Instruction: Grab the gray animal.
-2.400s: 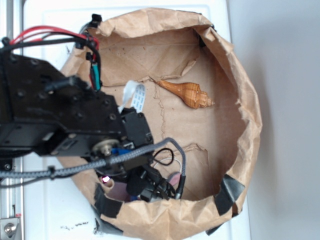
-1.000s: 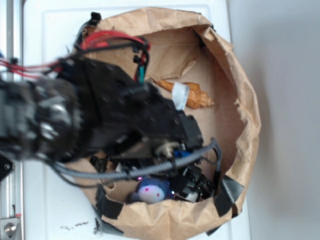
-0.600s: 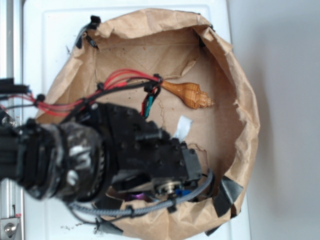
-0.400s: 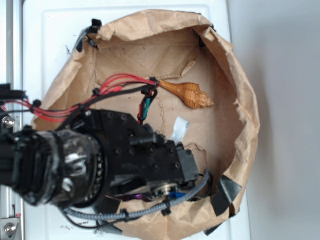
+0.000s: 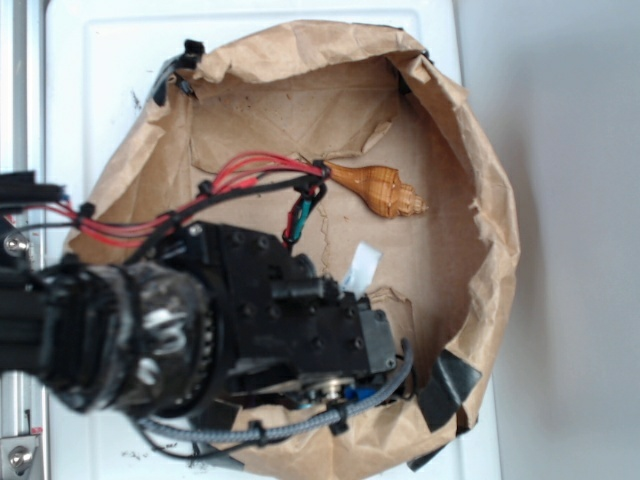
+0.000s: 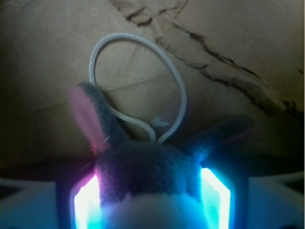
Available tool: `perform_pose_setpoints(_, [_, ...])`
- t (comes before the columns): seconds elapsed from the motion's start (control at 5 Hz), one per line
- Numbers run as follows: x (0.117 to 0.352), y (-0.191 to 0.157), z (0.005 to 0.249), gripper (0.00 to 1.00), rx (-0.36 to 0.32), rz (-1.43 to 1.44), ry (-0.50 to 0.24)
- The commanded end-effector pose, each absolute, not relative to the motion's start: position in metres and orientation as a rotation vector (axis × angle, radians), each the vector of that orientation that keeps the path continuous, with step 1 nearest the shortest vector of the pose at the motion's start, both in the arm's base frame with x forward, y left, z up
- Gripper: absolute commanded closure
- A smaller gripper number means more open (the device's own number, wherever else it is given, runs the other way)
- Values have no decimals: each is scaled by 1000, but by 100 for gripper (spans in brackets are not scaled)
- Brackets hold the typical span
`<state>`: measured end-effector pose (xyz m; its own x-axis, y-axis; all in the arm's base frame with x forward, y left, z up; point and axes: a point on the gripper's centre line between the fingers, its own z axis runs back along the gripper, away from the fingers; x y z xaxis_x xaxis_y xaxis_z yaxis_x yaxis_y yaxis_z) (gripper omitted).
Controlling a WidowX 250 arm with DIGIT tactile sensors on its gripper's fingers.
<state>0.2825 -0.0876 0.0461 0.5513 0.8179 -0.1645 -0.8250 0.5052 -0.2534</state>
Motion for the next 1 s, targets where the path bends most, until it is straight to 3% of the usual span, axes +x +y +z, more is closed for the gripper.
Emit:
perform_pose_setpoints(0.0, [268, -26, 133, 100, -426, 1077, -76])
perform_pose_setpoints(0.2, [264, 5, 155, 100, -388, 1081, -167])
perform_pose_setpoints(0.4, [269, 21, 185, 100, -206, 1114, -298])
perform_pose_setpoints(0.6, [283, 31, 203, 100, -208, 1169, -333])
perform_pose_setpoints(0.8, [295, 25, 201, 100, -184, 1192, -373])
